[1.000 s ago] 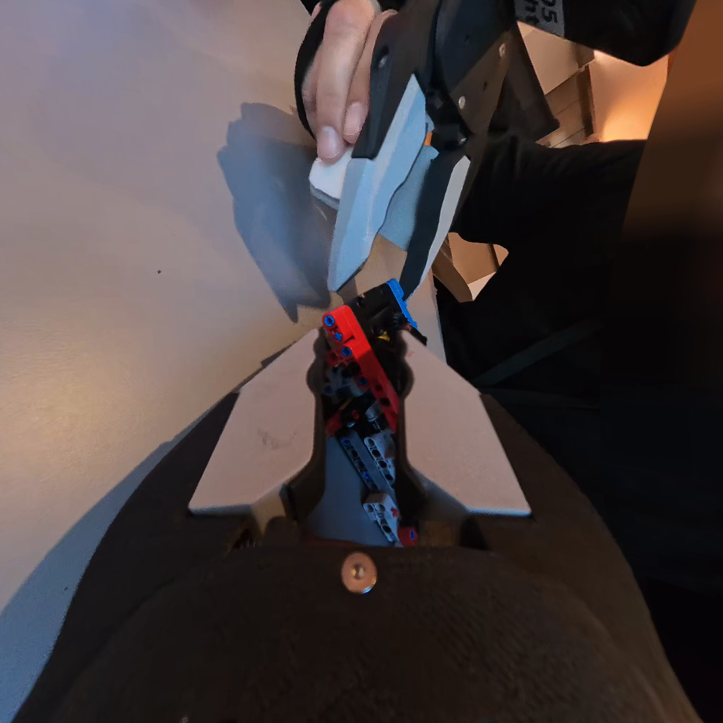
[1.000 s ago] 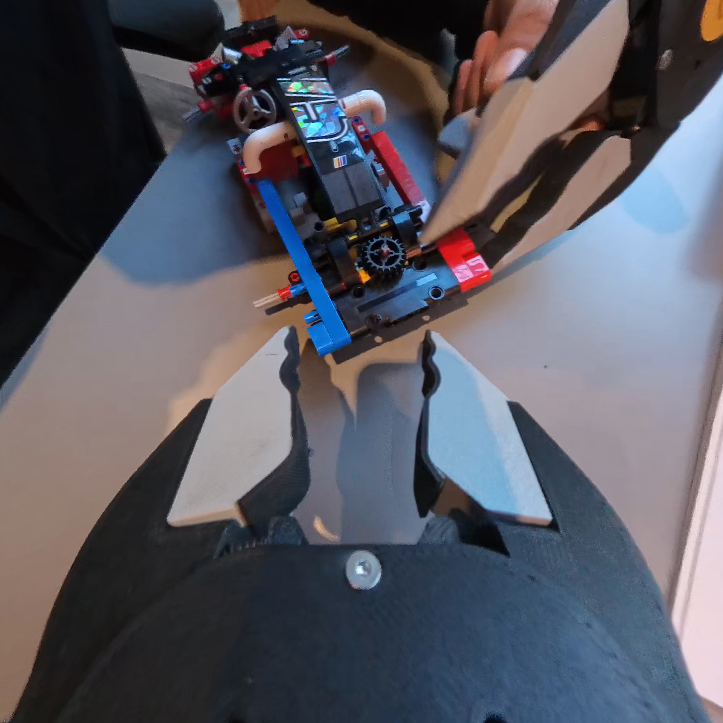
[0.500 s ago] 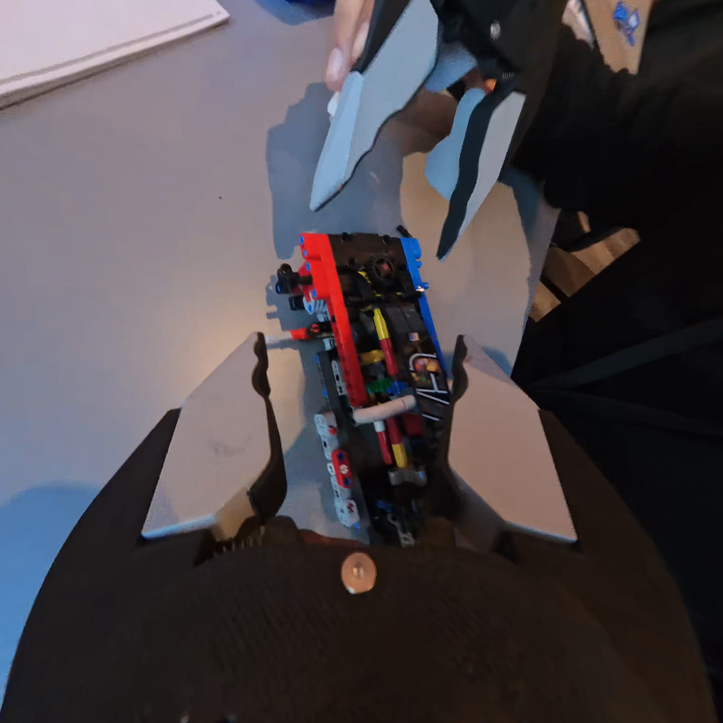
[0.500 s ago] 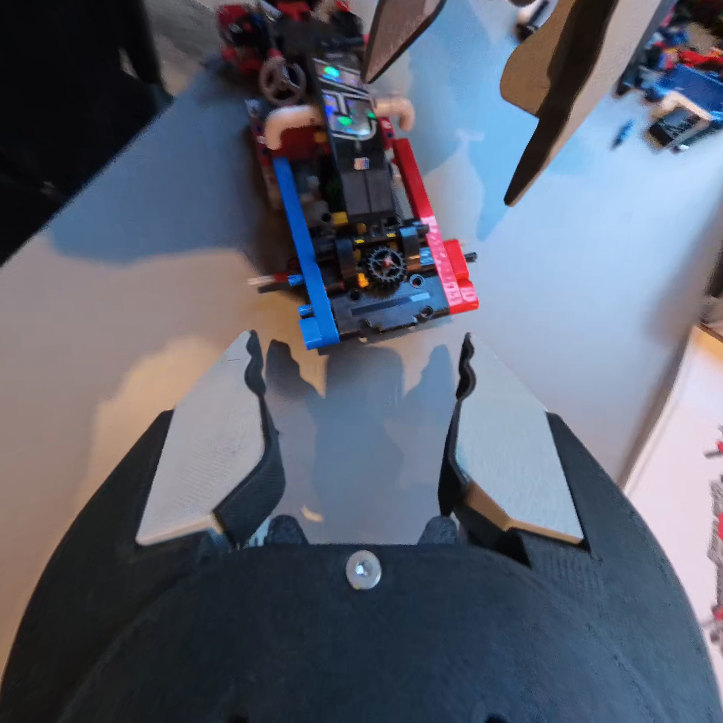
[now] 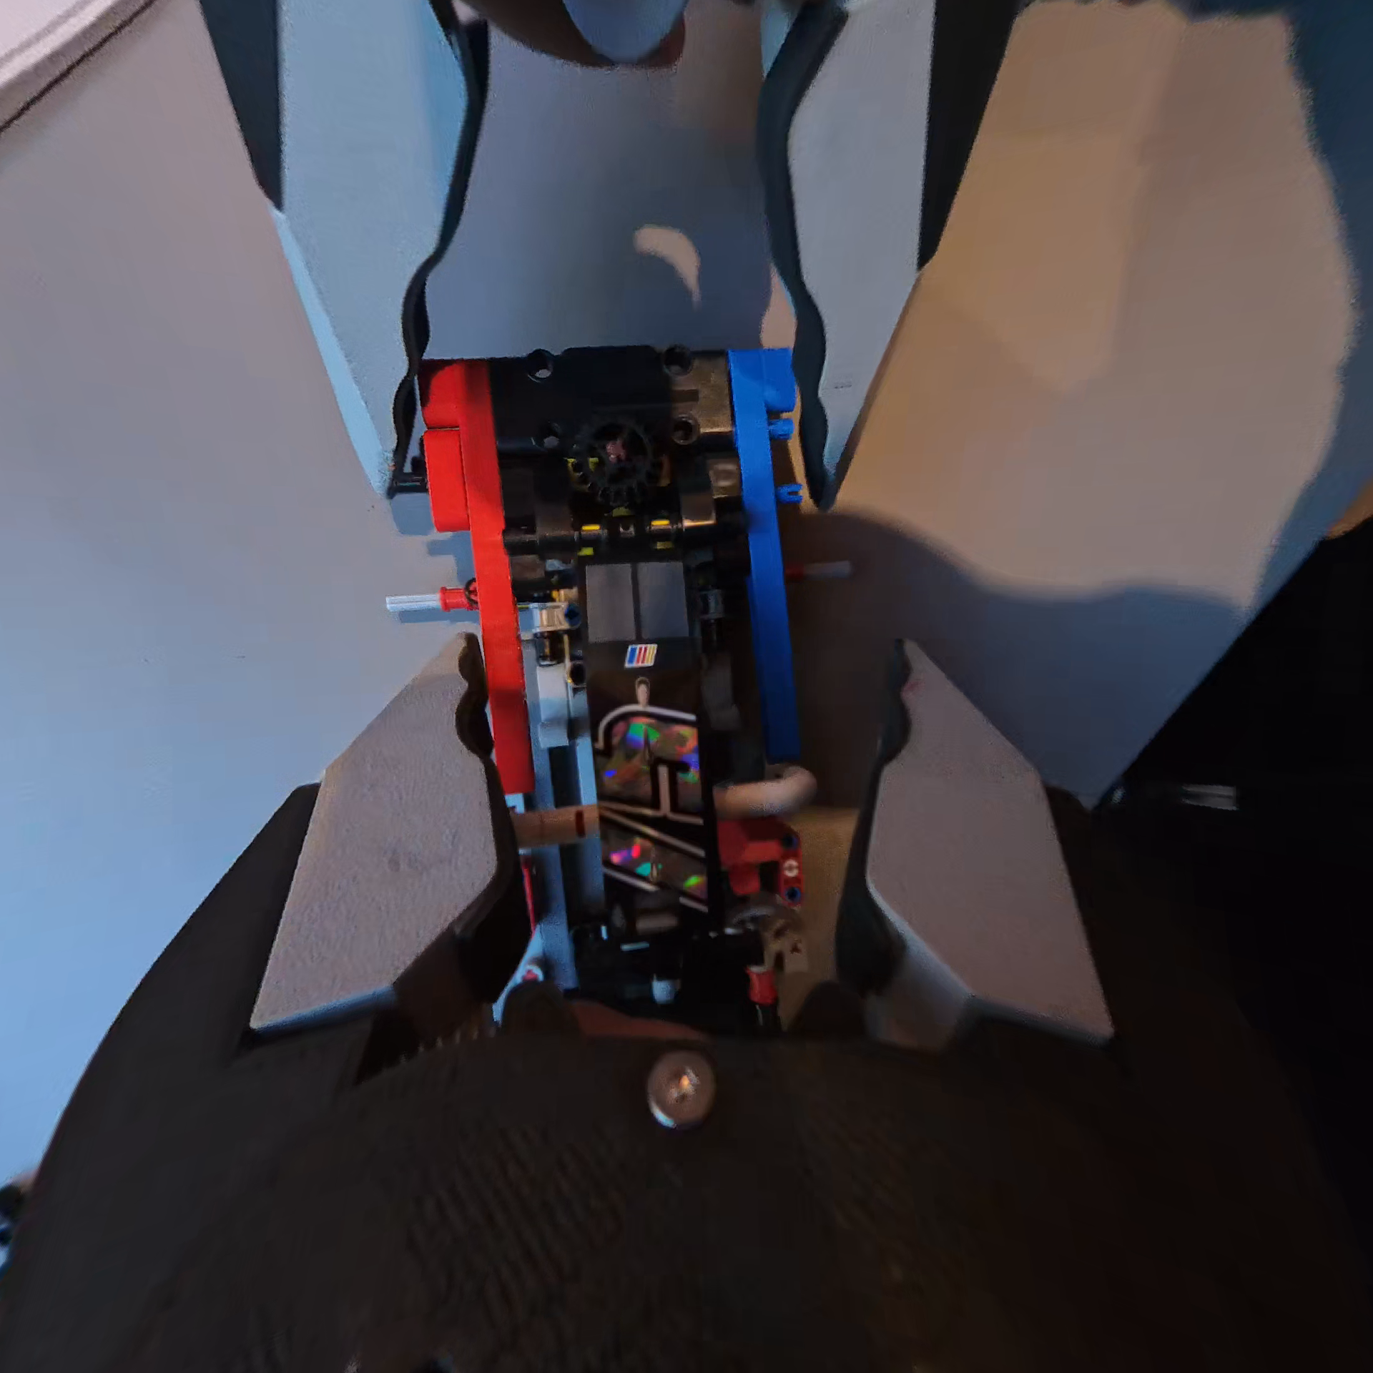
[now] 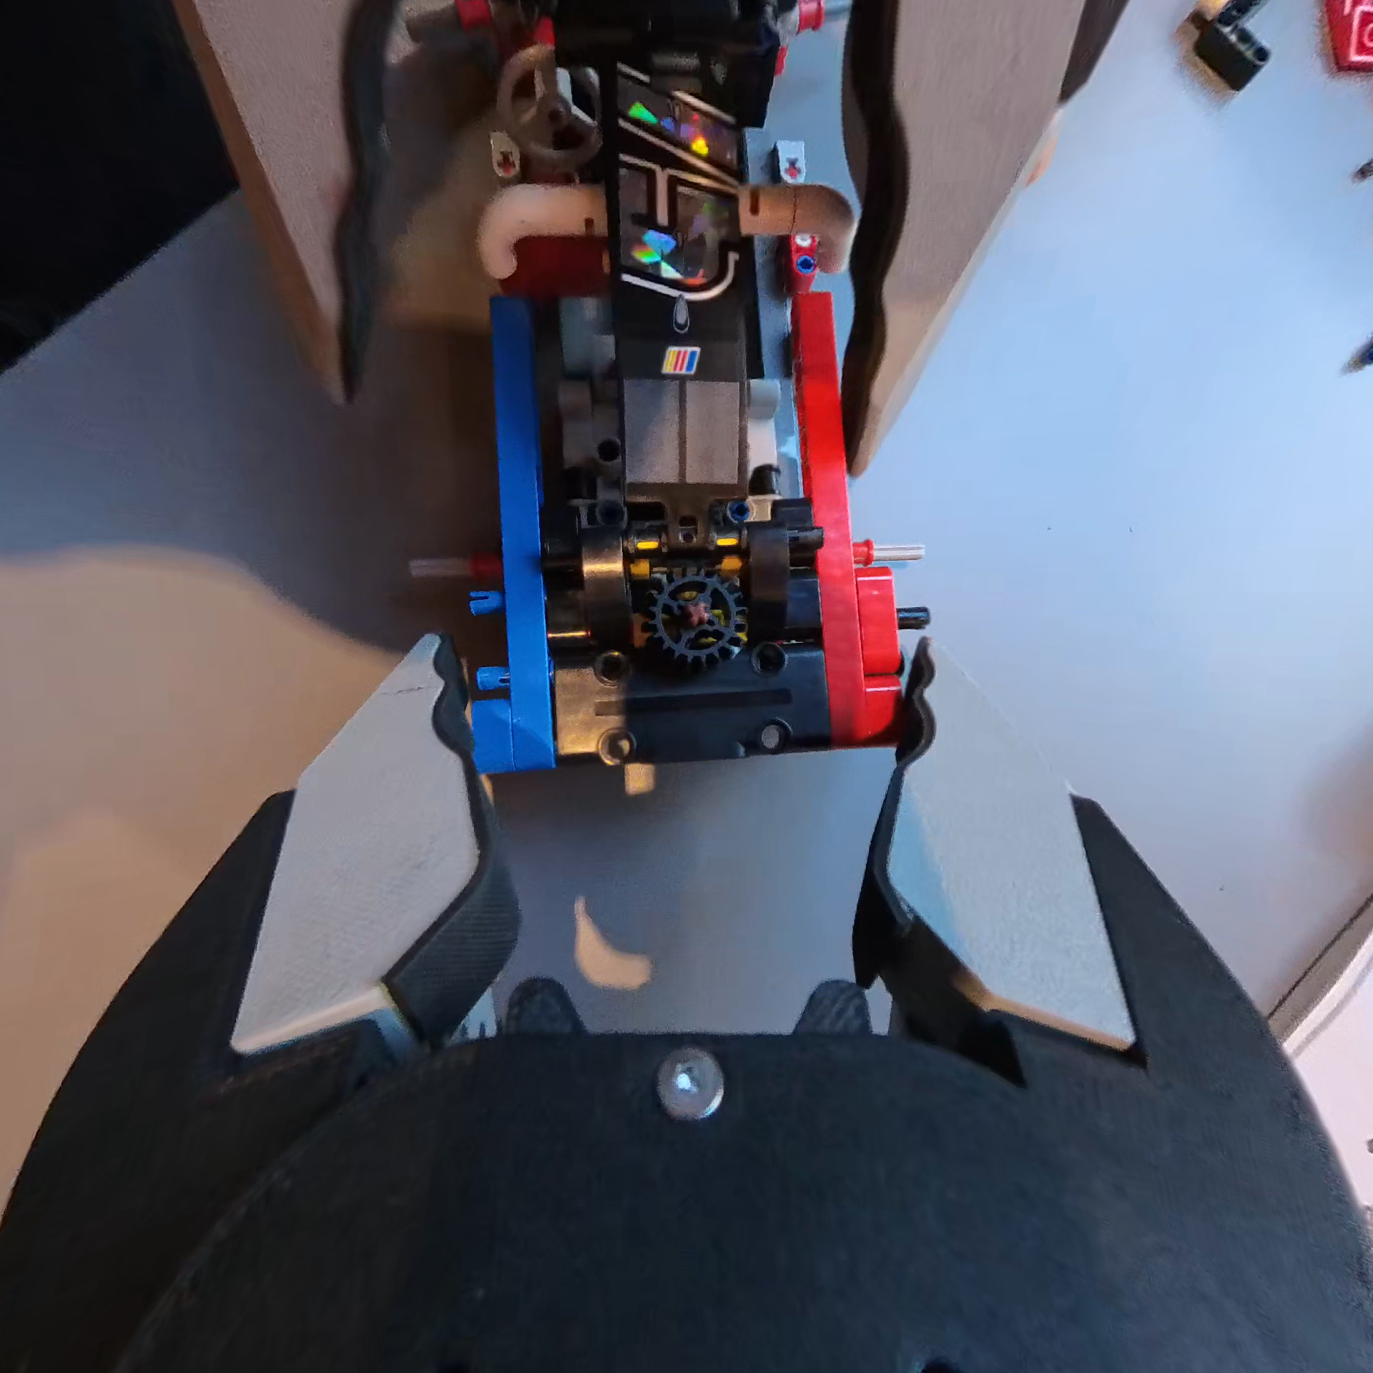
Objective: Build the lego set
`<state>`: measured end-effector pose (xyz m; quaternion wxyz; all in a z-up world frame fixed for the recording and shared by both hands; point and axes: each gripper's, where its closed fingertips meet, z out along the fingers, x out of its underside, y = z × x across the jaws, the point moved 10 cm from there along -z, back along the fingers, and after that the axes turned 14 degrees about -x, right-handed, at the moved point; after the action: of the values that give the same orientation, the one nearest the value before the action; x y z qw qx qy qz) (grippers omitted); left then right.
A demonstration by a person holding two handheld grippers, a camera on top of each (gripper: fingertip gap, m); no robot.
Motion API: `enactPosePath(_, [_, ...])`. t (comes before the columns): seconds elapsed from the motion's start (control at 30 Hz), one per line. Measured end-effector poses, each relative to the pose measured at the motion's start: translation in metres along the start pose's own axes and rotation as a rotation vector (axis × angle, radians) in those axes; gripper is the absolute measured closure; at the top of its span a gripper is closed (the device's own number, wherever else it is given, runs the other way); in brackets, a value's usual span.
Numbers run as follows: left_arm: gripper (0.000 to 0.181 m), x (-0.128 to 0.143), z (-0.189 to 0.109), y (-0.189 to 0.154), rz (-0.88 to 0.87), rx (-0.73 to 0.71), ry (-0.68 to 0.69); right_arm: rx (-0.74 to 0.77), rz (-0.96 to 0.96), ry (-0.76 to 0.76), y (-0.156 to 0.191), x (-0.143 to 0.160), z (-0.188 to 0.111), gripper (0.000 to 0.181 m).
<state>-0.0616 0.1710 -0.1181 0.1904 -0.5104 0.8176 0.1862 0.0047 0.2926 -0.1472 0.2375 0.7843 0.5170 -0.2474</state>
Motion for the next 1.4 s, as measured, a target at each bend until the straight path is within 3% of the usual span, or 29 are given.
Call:
enactPosePath(0.2, [0.091,-0.003,0.014,-0.002,0.077,-0.078,0.031,0.020,0.029,-0.003,0.005,-0.001,0.001,0.069])
enactPosePath(1.4, [0.098,-0.002,0.015,0.001,0.120,-0.072,0.084,0.010,0.043,-0.019,0.003,-0.006,0.004,0.073])
